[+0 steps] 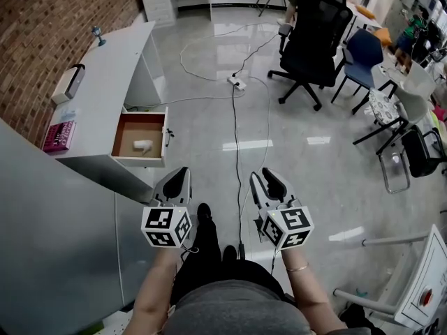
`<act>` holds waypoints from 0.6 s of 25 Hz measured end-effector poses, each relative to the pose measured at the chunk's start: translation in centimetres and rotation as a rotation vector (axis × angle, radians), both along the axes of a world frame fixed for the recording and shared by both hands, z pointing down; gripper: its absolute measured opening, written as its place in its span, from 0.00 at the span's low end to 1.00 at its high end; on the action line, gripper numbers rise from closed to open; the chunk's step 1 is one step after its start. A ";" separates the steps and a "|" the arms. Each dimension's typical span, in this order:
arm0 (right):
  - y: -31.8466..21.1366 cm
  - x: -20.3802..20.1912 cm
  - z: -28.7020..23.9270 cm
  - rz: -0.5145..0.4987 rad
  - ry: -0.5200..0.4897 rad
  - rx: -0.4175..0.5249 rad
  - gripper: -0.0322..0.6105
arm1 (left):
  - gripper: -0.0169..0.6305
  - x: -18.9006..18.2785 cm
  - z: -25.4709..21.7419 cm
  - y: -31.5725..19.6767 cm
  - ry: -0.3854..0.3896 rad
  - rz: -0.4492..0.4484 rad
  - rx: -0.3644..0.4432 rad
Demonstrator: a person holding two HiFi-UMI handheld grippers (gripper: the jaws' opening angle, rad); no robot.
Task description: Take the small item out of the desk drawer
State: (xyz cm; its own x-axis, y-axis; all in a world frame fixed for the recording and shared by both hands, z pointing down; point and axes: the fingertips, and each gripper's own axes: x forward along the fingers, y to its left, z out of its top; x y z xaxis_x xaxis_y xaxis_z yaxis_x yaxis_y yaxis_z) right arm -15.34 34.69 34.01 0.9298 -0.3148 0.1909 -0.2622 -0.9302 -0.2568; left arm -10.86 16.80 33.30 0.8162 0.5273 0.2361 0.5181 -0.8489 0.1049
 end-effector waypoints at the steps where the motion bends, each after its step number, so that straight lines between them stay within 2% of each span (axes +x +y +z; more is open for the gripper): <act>1: 0.0 0.7 0.1 0.004 -0.002 -0.002 0.23 | 0.06 0.7 0.1 -0.1 -0.001 0.002 -0.001; 6: -0.4 4.9 0.3 0.012 -0.014 -0.010 0.24 | 0.06 5.2 0.8 -0.4 -0.017 0.014 -0.006; 15: -2.4 15.4 0.4 0.022 -0.031 -0.004 0.24 | 0.06 15.3 1.5 -2.4 -0.039 0.016 -0.030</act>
State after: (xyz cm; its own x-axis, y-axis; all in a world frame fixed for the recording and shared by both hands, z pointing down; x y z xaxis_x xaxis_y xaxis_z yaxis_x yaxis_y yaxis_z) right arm 0.08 32.33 34.41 0.9301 -0.2934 0.2212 -0.2335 -0.9368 -0.2605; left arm 4.43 14.38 34.81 0.7979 0.5479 0.2513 0.5269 -0.8365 0.1507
